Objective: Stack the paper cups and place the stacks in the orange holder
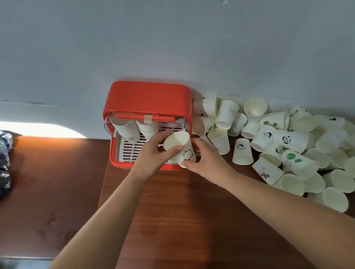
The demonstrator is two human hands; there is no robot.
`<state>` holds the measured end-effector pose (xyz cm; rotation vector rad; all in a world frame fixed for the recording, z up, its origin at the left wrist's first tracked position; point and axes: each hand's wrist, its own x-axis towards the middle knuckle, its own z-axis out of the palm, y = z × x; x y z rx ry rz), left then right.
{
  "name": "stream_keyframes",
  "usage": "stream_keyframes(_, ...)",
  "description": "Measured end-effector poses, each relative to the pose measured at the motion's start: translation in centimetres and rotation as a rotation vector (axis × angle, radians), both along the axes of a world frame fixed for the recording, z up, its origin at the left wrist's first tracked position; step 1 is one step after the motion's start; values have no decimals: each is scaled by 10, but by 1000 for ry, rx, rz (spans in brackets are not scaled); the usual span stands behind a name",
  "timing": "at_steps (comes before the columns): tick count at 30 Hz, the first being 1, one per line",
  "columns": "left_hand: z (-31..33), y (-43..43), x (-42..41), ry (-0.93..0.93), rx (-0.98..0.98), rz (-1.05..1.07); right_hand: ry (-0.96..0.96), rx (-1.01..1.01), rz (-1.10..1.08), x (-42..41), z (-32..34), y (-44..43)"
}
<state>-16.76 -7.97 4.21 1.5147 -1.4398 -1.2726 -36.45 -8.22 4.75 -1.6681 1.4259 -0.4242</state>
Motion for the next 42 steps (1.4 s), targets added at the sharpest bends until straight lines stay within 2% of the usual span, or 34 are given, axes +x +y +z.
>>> stream_keyframes(4,-2,-7,6,-63,-114,65,72,-22,7,-17,0,-5)
stream_keyframes(9,-17,4,8,-239,-195,83,423,-136,-349,-72,-29,-12)
stream_keyframes(14,-31,8,-1,-351,-208,114,745,-16,-326,-93,-50,-13)
stream_keyframes(19,-51,5,-4,-522,-179,22,870,63,-293,-98,-68,-20)
stream_keyframes(25,-62,1,-11,-560,-65,-41,769,94,-318,-102,-85,-29)
stream_keyframes(30,-62,8,-17,-547,4,11,560,137,-346,-110,-80,-24)
stream_keyframes(36,-38,31,-26,-533,-167,204,399,191,-370,-120,-35,-8)
stream_keyframes(38,-29,34,-29,-484,-252,148,297,188,-404,-118,-10,-7)
stream_keyframes(40,-21,34,-34,-427,-364,-25,174,222,-399,-109,15,-9)
stream_keyframes(42,-15,33,-42,-382,-441,-217,-2,353,-364,-94,34,-14)
